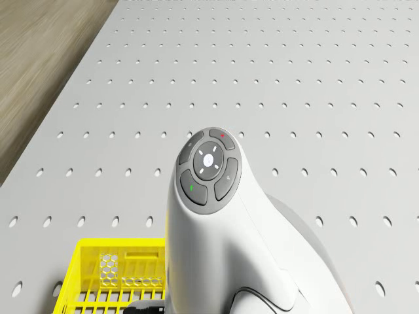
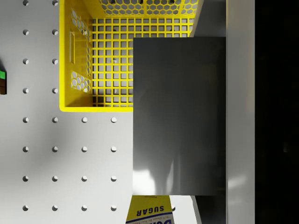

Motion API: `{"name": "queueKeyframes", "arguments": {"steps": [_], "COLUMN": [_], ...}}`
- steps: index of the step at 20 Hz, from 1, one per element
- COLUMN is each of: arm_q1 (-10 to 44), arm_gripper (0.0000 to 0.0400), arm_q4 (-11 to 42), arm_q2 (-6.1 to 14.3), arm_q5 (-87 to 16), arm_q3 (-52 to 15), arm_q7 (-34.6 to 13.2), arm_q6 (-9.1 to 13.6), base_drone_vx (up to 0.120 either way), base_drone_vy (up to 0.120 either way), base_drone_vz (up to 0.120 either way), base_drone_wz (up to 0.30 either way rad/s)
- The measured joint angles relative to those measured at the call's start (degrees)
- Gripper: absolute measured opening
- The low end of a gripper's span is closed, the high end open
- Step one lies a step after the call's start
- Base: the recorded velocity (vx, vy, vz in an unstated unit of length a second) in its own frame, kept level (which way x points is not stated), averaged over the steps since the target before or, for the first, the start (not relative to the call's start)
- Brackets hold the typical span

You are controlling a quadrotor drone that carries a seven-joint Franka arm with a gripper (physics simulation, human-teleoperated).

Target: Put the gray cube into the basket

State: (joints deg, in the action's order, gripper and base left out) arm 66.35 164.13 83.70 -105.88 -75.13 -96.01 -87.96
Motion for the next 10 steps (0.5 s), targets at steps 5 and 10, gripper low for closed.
{"name": "queueKeyframes", "arguments": {"steps": [5, 10], "arm_q1": [0.1, 0.2], "arm_gripper": [0.0250, 0.0250], "arm_q4": [0.0, 0.0], "arm_q2": [0.4, 0.8], "arm_q5": [0.2, 0.3], "arm_q3": [-0.1, -0.1], "arm_q7": [-0.1, -0.2], "arm_q6": [-0.4, -0.7], "base_drone_vx": [0.032, 0.000], "base_drone_vy": [0.120, 0.120], "base_drone_vz": [-0.048, -0.072], "base_drone_wz": [0.000, 0.000]}}
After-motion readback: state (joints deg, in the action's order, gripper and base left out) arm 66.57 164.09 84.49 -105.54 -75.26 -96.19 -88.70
